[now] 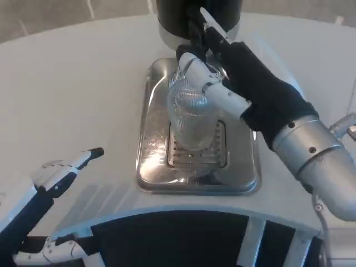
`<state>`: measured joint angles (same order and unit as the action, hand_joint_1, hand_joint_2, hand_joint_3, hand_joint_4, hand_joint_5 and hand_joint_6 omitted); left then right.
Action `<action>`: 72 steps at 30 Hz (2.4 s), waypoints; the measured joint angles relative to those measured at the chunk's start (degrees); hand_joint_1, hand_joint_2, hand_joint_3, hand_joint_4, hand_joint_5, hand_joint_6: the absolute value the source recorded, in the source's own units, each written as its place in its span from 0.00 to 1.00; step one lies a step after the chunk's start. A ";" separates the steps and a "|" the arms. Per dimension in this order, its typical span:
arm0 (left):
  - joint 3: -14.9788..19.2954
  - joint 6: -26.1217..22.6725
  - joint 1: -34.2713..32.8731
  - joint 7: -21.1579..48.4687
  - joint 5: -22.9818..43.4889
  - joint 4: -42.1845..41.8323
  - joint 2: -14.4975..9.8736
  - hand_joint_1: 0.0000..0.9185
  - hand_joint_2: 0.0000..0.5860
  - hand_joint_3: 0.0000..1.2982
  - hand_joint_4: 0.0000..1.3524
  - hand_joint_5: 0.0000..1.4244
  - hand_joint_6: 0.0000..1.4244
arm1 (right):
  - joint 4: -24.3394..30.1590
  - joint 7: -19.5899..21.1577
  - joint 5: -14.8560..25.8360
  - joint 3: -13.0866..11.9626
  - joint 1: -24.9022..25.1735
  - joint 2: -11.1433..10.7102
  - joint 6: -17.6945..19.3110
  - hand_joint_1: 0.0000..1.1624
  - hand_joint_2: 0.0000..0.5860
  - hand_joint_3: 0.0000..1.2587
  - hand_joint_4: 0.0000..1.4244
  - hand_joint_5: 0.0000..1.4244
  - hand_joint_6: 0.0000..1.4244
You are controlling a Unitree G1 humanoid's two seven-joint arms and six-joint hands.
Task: Grasp the cup under the faucet to collect the drink, then remove the cup.
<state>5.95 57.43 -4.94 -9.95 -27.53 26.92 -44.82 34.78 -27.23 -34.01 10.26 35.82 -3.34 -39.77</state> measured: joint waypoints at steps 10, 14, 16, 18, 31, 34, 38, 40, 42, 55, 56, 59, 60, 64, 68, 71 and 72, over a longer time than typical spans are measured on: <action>0.00 0.00 -0.43 0.12 0.43 1.33 0.00 0.05 0.13 0.08 0.06 0.12 0.13 | -2.43 0.74 3.37 0.44 2.38 -2.61 -1.20 0.13 0.90 0.00 0.00 0.00 0.04; -0.09 0.00 -0.68 0.48 0.49 1.78 0.00 0.05 0.13 0.08 0.06 0.12 0.13 | -3.15 0.66 4.31 1.01 3.33 -4.38 -1.71 0.09 0.86 0.00 0.00 0.00 0.03; -0.16 0.00 -1.30 0.56 0.50 2.01 0.00 0.05 0.13 0.08 0.06 0.12 0.13 | -3.47 0.34 4.54 1.45 4.01 -5.54 -1.75 0.08 0.86 0.00 0.00 0.00 0.03; -0.17 0.00 -1.81 0.59 0.58 2.11 0.00 0.05 0.13 0.08 0.06 0.12 0.13 | -3.60 -0.01 4.76 1.86 4.44 -6.71 -1.75 0.06 0.86 0.00 0.00 0.00 0.02; -0.68 -0.07 -3.78 0.65 0.62 3.72 0.41 0.05 0.13 0.08 0.06 0.12 0.13 | -3.53 -1.01 2.91 7.25 6.72 -13.21 -1.65 0.03 0.84 0.00 0.00 0.00 0.02; -0.99 -0.21 -3.94 0.96 0.82 3.96 0.58 0.05 0.13 0.08 0.06 0.12 0.13 | -3.03 -1.29 0.90 9.35 7.00 -15.35 -0.88 0.03 0.84 0.00 0.00 0.00 0.01; -1.43 -0.43 -4.08 1.09 0.98 4.01 0.85 0.05 0.13 0.08 0.06 0.12 0.13 | -2.98 -1.54 -0.81 10.75 7.18 -16.30 -0.09 0.03 0.84 0.00 0.00 0.00 0.01; -1.49 -0.61 -4.20 1.32 1.59 4.01 0.85 0.05 0.13 0.08 0.05 0.12 0.13 | -2.99 -1.74 -1.67 11.33 7.25 -17.04 0.68 0.03 0.84 0.00 0.00 0.00 0.01; -1.55 -1.03 -4.24 1.85 2.57 4.01 0.88 0.06 0.13 0.07 0.05 0.12 0.13 | -2.99 -1.95 -2.05 11.50 7.30 -17.28 0.88 0.03 0.84 0.00 0.00 0.00 0.01; -1.71 -14.42 -4.69 12.89 18.13 -3.85 7.01 0.21 0.05 0.00 0.00 0.15 0.19 | -2.71 -2.67 -3.06 11.41 7.23 -17.38 1.08 0.02 0.86 0.00 0.00 0.00 0.01; -1.71 -15.23 -4.88 13.21 18.29 -4.69 7.49 0.21 0.05 0.00 0.00 0.15 0.19 | -2.67 -2.73 -3.07 11.42 7.22 -17.38 1.08 0.02 0.86 0.00 0.00 0.00 0.01; -1.71 -17.85 -5.73 13.83 18.33 -6.65 8.95 0.23 0.05 0.00 0.00 0.15 0.19 | -2.53 -2.91 -3.19 11.40 7.14 -17.37 1.08 0.03 0.87 0.00 0.00 0.00 0.01; -1.71 -18.61 -6.23 13.85 18.32 -6.98 9.65 0.24 0.05 0.00 0.00 0.15 0.20 | -2.49 -2.95 -3.23 11.40 7.12 -17.38 1.08 0.03 0.87 0.00 0.00 0.00 0.01; -2.01 -20.78 -9.37 13.85 17.95 -7.22 12.15 0.32 0.05 0.00 0.00 0.17 0.21 | -1.93 -3.12 -3.37 11.32 6.61 -17.42 1.07 0.03 0.87 0.00 0.00 0.00 0.01; -2.42 -20.91 -11.61 13.80 16.60 -6.54 13.32 0.39 0.06 0.00 0.00 0.18 0.22 | -1.47 -3.57 -3.84 11.28 6.47 -17.45 1.06 0.03 0.87 0.00 0.00 0.00 0.01; -2.79 -20.83 -13.40 13.63 15.47 -4.74 14.34 0.44 0.08 0.00 0.00 0.19 0.23 | -1.07 -3.84 -4.24 11.26 6.24 -17.45 1.03 0.03 0.87 0.00 0.00 0.00 0.00; -2.94 -20.76 -14.09 13.40 15.24 -3.94 14.73 0.44 0.08 0.00 0.00 0.19 0.23 | -0.93 -4.07 -4.40 11.26 6.20 -17.44 0.99 0.03 0.87 0.00 0.00 0.00 0.00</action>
<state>3.01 36.67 -19.03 3.45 -12.28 22.97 -30.09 33.85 -31.30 -38.41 21.52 42.02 -20.78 -38.78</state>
